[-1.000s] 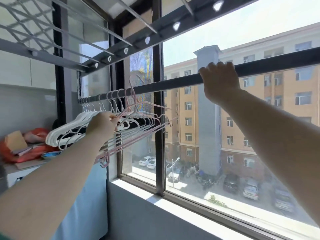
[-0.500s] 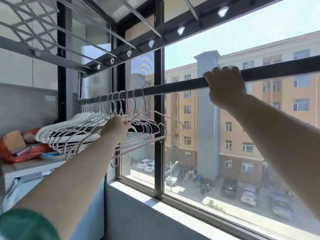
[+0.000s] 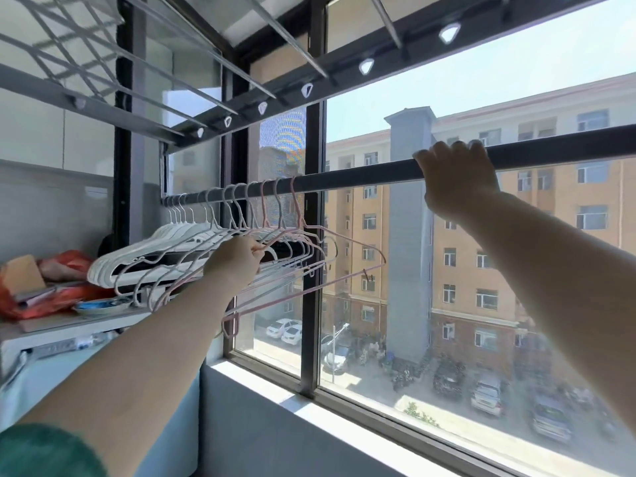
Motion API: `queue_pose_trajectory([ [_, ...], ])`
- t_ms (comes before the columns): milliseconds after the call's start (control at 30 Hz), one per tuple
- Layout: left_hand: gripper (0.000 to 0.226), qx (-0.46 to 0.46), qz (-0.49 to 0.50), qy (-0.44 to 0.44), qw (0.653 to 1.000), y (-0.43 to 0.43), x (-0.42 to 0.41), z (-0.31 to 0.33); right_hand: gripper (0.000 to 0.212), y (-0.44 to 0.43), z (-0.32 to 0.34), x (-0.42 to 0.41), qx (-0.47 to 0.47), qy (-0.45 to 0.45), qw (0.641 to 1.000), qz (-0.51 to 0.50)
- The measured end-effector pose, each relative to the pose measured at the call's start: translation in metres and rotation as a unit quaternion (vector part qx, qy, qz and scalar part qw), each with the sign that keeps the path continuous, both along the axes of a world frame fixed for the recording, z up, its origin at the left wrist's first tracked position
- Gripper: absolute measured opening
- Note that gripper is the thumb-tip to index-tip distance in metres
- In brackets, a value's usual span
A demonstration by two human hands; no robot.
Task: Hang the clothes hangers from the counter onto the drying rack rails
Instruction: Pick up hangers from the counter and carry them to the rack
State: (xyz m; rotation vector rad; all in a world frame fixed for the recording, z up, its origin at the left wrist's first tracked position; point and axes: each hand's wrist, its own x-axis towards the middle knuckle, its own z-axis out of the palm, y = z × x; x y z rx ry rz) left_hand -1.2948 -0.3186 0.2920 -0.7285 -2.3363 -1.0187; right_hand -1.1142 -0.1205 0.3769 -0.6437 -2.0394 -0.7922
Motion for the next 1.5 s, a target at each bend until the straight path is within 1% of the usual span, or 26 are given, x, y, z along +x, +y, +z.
queue_pose_trajectory([
  [133, 0.025, -0.001, 0.0, 0.003, 1.0, -0.001, 0.003, 0.0, 0.044, 0.0, 0.0, 0.003, -0.003, -0.005, 1.0, 0.003],
  [267, 0.025, 0.015, 0.03, 0.02, 0.999, -0.001, 0.011, 0.0, 0.048, -0.002, -0.004, 0.007, 0.001, -0.006, 1.0, 0.01],
  [333, 0.031, 0.036, 0.027, 0.043, 0.998, -0.001, 0.016, -0.001, 0.048, -0.004, -0.008, 0.012, -0.002, -0.001, 1.0, 0.017],
  [433, 0.032, 0.075, 0.007, 0.104, 0.992, -0.002, 0.026, -0.003, 0.046, -0.009, -0.014, 0.02, -0.005, 0.008, 1.0, 0.022],
  [533, 0.029, 0.062, -0.035, 0.15, 0.986, -0.004, 0.038, -0.007, 0.045, -0.019, -0.021, 0.032, -0.011, 0.012, 1.0, 0.01],
  [600, 0.027, 0.066, -0.077, 0.15, 0.983, -0.003, 0.049, -0.011, 0.045, -0.028, -0.026, 0.042, -0.024, 0.015, 1.0, 0.003],
  [667, 0.026, 0.062, -0.124, 0.132, 0.982, 0.0, 0.064, -0.018, 0.045, -0.037, -0.034, 0.054, -0.038, 0.01, 0.999, -0.011],
  [733, 0.025, 0.037, -0.172, 0.108, 0.978, 0.004, 0.081, -0.028, 0.046, -0.043, -0.046, 0.067, -0.052, 0.0, 0.998, -0.035],
  [900, 0.024, -0.021, -0.29, 0.052, 0.955, 0.028, 0.118, -0.057, 0.048, -0.054, -0.085, 0.125, -0.127, -0.026, 0.985, -0.114],
  [1000, 0.023, -0.048, -0.358, 0.009, 0.932, 0.054, 0.157, -0.073, 0.045, -0.058, -0.111, 0.177, -0.18, -0.057, 0.966, -0.176],
  [1100, 0.021, -0.069, -0.421, -0.009, 0.904, 0.082, 0.215, -0.087, 0.035, -0.059, -0.134, 0.24, -0.255, -0.058, 0.94, -0.22],
  [1167, 0.02, -0.079, -0.462, -0.008, 0.883, 0.099, 0.26, -0.097, 0.032, -0.061, -0.148, 0.289, -0.324, -0.039, 0.91, -0.255],
  [1267, 0.019, -0.095, -0.518, 0.0, 0.85, 0.118, 0.332, -0.11, 0.034, -0.068, -0.167, 0.37, -0.418, 0.005, 0.855, -0.307],
  [1333, 0.017, -0.105, -0.546, -0.007, 0.831, 0.128, 0.38, -0.118, 0.031, -0.076, -0.18, 0.426, -0.446, 0.036, 0.831, -0.332],
  [1433, 0.014, -0.105, -0.596, -0.051, 0.795, 0.147, 0.456, -0.129, 0.028, -0.09, -0.198, 0.513, -0.477, 0.083, 0.794, -0.369],
  [1500, 0.024, -0.113, -0.626, -0.066, 0.769, 0.157, 0.515, -0.135, 0.03, -0.101, -0.21, 0.572, -0.484, 0.111, 0.772, -0.396],
])
